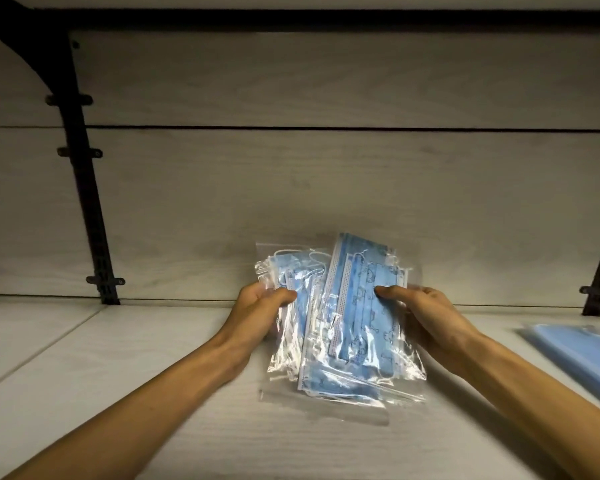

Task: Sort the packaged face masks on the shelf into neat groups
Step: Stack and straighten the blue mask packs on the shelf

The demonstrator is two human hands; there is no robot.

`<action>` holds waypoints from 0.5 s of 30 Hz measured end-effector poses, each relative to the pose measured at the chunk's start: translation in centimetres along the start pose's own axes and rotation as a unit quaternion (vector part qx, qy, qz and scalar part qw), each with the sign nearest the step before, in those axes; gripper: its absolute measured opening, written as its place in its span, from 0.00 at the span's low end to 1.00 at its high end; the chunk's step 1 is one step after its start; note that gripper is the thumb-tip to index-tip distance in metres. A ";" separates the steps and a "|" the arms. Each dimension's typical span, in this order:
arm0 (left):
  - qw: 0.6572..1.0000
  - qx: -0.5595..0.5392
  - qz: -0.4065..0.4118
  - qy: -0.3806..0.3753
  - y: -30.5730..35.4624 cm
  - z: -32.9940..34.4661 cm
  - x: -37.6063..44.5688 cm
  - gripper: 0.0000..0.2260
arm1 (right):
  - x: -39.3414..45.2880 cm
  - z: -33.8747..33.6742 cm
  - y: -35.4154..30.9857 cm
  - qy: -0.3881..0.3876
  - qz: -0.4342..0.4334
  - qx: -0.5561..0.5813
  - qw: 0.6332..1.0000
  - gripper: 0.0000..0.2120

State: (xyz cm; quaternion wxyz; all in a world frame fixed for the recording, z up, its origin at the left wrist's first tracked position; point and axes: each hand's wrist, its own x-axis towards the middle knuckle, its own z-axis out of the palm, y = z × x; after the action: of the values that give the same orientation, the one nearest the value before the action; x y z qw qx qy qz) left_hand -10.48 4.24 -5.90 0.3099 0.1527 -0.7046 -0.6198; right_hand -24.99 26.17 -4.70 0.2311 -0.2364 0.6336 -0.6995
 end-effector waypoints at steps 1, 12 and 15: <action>1.000 0.008 0.006 0.000 -0.1 0.0 0.0 0.14 | 0.0 0.0 0.0 -0.005 -0.005 -0.003 1.000 0.26; 0.999 0.006 0.003 0.044 0.2 -0.4 0.4 0.23 | 0.2 -0.7 -0.2 0.039 -0.036 -0.029 0.998 0.13; 0.999 0.010 -0.006 0.030 0.6 -0.8 0.4 0.21 | 0.5 -1.4 -0.8 0.074 -0.032 -0.015 0.997 0.09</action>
State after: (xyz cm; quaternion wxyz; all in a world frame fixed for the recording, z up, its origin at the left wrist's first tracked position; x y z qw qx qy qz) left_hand -10.20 3.50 -5.18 0.3257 0.1784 -0.7006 -0.6093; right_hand -26.27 27.01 -3.99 0.1573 -0.2076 0.6511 -0.7129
